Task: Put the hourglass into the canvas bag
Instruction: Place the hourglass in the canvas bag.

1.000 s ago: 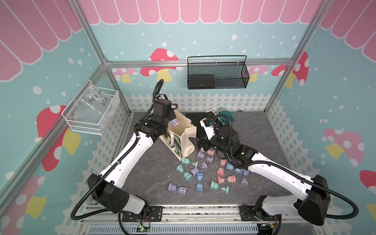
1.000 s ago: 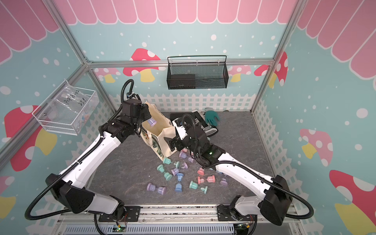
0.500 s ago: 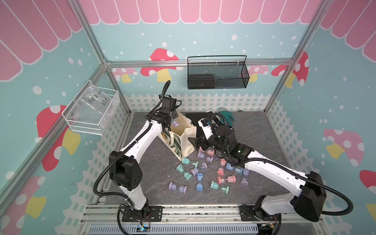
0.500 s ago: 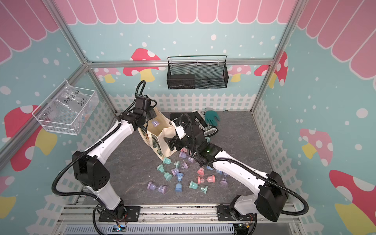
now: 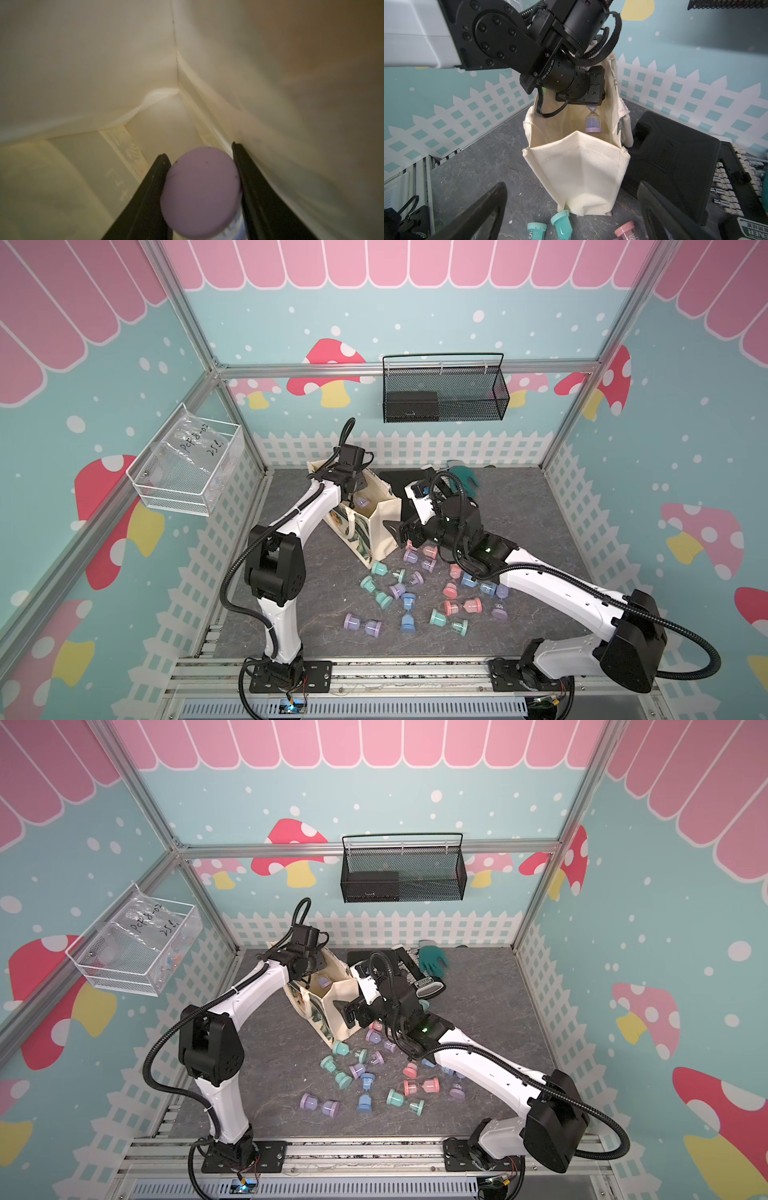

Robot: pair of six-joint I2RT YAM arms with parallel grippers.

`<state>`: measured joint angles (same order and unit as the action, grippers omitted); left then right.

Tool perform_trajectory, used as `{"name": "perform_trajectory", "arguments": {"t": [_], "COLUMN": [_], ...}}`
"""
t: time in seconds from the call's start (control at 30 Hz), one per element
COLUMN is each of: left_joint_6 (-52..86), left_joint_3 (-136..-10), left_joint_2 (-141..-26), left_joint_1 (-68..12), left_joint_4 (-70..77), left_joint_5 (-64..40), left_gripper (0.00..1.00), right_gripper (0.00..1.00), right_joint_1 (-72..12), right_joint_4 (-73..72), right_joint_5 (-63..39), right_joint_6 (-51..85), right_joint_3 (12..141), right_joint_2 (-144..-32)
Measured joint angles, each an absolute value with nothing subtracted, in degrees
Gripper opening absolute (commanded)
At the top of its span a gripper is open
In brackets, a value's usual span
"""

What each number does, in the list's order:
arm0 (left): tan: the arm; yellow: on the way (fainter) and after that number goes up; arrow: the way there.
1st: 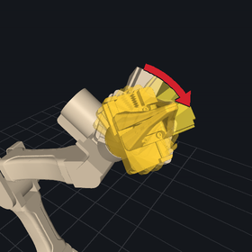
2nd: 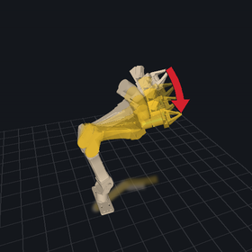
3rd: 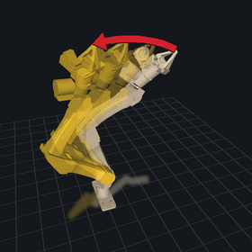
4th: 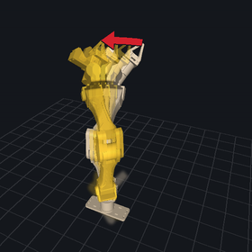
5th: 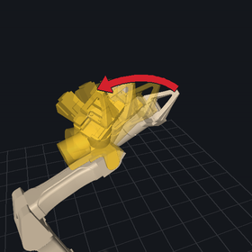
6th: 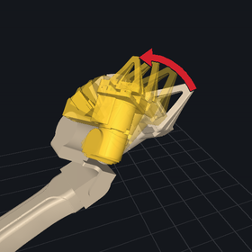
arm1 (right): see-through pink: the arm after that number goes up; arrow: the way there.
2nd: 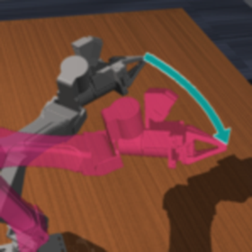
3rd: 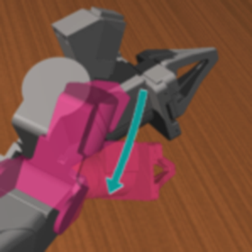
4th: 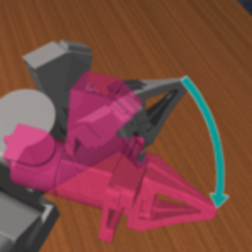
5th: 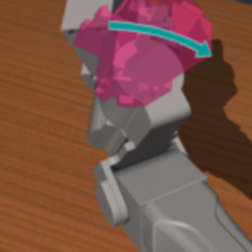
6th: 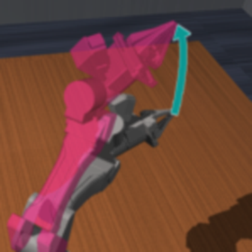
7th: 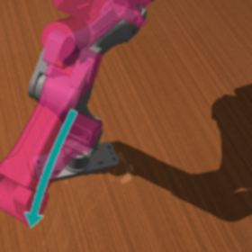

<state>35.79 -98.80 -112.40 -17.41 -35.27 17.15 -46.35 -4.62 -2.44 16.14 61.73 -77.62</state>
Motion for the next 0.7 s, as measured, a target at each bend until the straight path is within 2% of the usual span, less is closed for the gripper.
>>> {"name": "perform_trajectory", "arguments": {"t": [0.47,0.7], "left_joint_6": [35.77,35.77], "left_joint_3": [-97.19,-96.99], "left_joint_2": [-119.22,-120.66], "left_joint_1": [-16.25,-16.10], "left_joint_4": [-32.84,-31.81], "left_joint_5": [14.17,13.67], "left_gripper": [0.24,0.42], "right_gripper": [1.00,1.00], "right_joint_1": [-45.74,-45.56], "right_joint_4": [-5.98,-6.26], "right_joint_5": [-1.89,-1.78], "right_joint_6": [16.36,16.45], "right_joint_3": [59.22,59.18], "right_joint_2": [-77.91,-78.83]}}
